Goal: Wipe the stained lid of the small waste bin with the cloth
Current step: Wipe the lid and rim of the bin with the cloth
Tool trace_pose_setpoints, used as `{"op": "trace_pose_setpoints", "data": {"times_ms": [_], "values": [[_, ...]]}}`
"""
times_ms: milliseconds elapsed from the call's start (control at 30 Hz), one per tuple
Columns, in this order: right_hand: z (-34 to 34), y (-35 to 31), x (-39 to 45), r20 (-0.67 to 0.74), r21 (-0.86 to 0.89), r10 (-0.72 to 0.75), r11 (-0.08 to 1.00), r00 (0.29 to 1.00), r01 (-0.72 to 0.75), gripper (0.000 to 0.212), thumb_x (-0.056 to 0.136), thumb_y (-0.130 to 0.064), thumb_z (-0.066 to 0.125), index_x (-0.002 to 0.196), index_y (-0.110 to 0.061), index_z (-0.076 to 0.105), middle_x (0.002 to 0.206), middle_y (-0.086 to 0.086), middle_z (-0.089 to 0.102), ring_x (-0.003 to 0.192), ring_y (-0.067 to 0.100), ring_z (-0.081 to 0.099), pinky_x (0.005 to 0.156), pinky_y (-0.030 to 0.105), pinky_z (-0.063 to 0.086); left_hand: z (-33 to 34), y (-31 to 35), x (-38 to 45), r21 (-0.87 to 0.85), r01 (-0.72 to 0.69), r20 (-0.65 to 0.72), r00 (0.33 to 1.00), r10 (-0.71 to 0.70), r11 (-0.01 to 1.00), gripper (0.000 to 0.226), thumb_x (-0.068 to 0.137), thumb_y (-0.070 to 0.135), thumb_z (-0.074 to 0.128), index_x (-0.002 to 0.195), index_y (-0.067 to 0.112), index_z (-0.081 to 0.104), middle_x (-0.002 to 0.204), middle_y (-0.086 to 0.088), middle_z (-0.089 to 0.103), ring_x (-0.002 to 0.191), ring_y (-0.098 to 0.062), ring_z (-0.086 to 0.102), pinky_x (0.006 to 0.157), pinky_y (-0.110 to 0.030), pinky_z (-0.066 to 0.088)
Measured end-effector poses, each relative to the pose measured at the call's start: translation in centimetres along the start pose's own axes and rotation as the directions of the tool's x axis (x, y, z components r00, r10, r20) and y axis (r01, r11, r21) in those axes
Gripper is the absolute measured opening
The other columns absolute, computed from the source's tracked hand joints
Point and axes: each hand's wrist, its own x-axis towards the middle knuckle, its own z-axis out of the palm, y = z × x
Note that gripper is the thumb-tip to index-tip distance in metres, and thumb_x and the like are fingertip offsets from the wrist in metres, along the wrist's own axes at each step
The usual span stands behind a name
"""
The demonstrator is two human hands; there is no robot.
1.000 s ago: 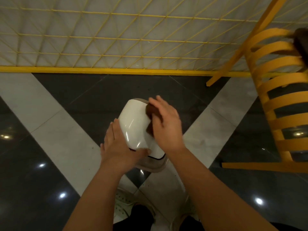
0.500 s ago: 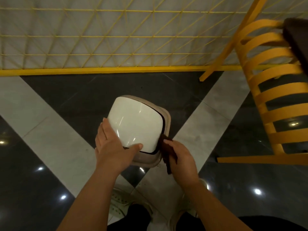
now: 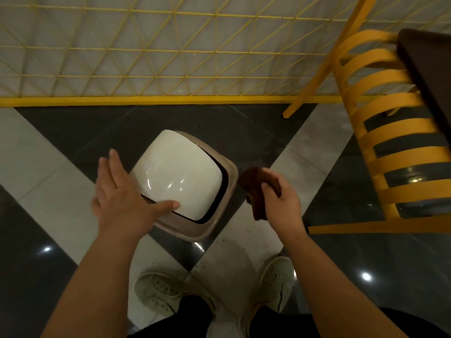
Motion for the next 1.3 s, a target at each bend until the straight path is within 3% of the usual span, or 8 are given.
{"op": "trace_pose_setpoints", "data": {"times_ms": [167,267,500,600,767,1033,1167,1300], "values": [[3.1,-4.9,2.7,0.231,-0.117,-0.115,0.983,0.966,0.145,0.036,0.102,-0.029,0.043,0.136,-0.039,0.046,0.133,-0.011,0.05,0.12,0.012,0.047,0.103,0.035,0.043,-0.3,-0.1,-1.0,-0.173,0.08,0.106,0.992,-0.062,0.982,0.119,0.06,0.031,0.088,0.149,0.025,0.01,0.153,-0.01,0.017,0.135,-0.035,0.03,0.106,-0.053,0.031],[4.7,-4.8,4.4,0.355,-0.32,-0.007,0.939,0.935,0.129,0.035,0.102,-0.033,0.04,0.136,-0.034,0.046,0.136,-0.003,0.05,0.115,0.013,0.046,0.099,0.029,0.039,0.3,-0.2,-1.0,-0.217,0.067,0.18,0.983,-0.027,0.974,0.104,0.073,0.023,0.08,0.15,0.024,0.01,0.152,-0.008,0.018,0.132,-0.032,0.036,0.106,-0.048,0.034],[4.0,-1.1,1.8,0.173,-0.268,0.069,0.963,0.983,-0.02,0.032,0.1,-0.028,0.046,0.131,-0.029,0.054,0.129,-0.005,0.058,0.116,0.014,0.052,0.096,0.026,0.039,0.6,-0.6,0.8,-0.607,0.238,0.313,0.949,-0.047,0.758,0.093,0.087,0.019,0.065,0.15,0.039,0.0,0.157,0.003,0.016,0.138,-0.025,0.029,0.109,-0.05,0.031],[3.5,1.4,-1.5,0.12,-0.277,-0.006,0.96,0.993,0.039,0.033,0.099,-0.026,0.048,0.131,-0.029,0.055,0.126,-0.01,0.059,0.113,0.008,0.053,0.101,0.024,0.041,1.4,0.6,0.9,-0.538,0.143,0.218,0.976,-0.027,0.831,0.076,0.091,0.032,0.057,0.149,0.041,0.008,0.16,0.006,0.003,0.142,-0.026,0.022,0.109,-0.048,0.029],[2.5,3.2,-4.6,0.128,-0.327,-0.079,0.938,0.989,0.118,0.035,0.097,-0.017,0.053,0.13,-0.028,0.055,0.126,-0.014,0.041,0.111,0.001,0.043,0.088,-0.004,0.029,2.6,1.9,0.9,-0.419,0.047,0.125,0.992,0.006,0.907,0.075,0.086,0.047,0.06,0.146,0.039,0.017,0.158,0.006,0.001,0.141,-0.028,0.02,0.106,-0.047,0.031],[4.6,-4.1,-0.6,-0.042,0.113,-0.039,0.993,0.998,0.044,0.033,0.092,-0.013,0.06,0.119,-0.033,0.06,0.107,-0.023,0.058,0.1,-0.001,0.056,0.089,0.016,0.046,3.3,1.6,1.3,-0.427,0.03,0.099,0.995,0.013,0.904,0.073,0.085,0.043,0.064,0.144,0.039,0.022,0.155,0.005,0.008,0.137,-0.027,0.025,0.105,-0.043,0.033],[6.5,-6.9,1.9,0.096,0.043,-0.161,0.987,0.982,0.158,0.028,0.093,-0.014,0.06,0.114,-0.031,0.065,0.114,-0.014,0.066,0.105,0.001,0.059,0.094,0.019,0.048,3.4,1.5,1.5,-0.429,0.033,0.098,0.995,0.011,0.903,0.074,0.084,0.044,0.065,0.144,0.039,0.022,0.155,0.005,0.01,0.135,-0.027,0.027,0.103,-0.042,0.036],[6.7,-5.9,3.9,0.099,-0.018,-0.034,0.999,0.995,0.035,0.026,0.098,-0.026,0.052,0.121,-0.027,0.064,0.115,-0.008,0.066,0.108,0.012,0.06,0.097,0.028,0.047,3.5,1.5,1.4,-0.446,0.022,0.077,0.997,0.014,0.895,0.073,0.085,0.042,0.064,0.145,0.037,0.023,0.155,0.003,0.01,0.137,-0.027,0.026,0.105,-0.039,0.032]]}}
